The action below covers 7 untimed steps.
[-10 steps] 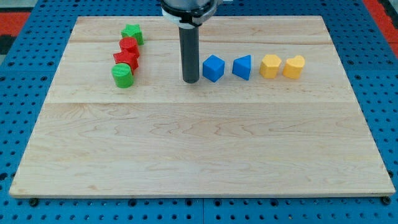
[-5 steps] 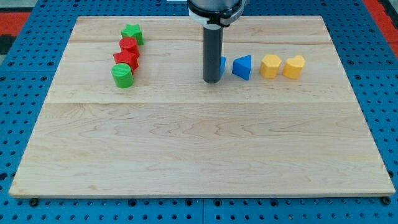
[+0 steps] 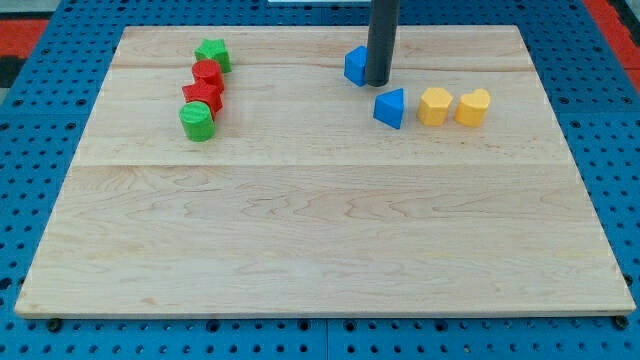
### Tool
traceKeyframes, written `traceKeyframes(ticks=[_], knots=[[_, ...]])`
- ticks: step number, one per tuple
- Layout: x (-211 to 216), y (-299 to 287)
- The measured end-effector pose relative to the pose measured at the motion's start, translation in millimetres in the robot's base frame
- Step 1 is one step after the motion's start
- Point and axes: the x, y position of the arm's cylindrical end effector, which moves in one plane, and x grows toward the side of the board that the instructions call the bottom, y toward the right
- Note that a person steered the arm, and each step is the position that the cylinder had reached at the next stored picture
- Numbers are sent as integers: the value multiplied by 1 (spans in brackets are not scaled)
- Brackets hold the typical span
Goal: Push the blue cube to the top center
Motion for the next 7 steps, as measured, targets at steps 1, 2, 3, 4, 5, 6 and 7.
traceKeyframes(ticks=[1,2,3,4,5,6,7], knots=[[-5,-11],[-8,-20],[-21,-22],[-35,-22],[-50,-22],[-63,-27],[-71,-36]])
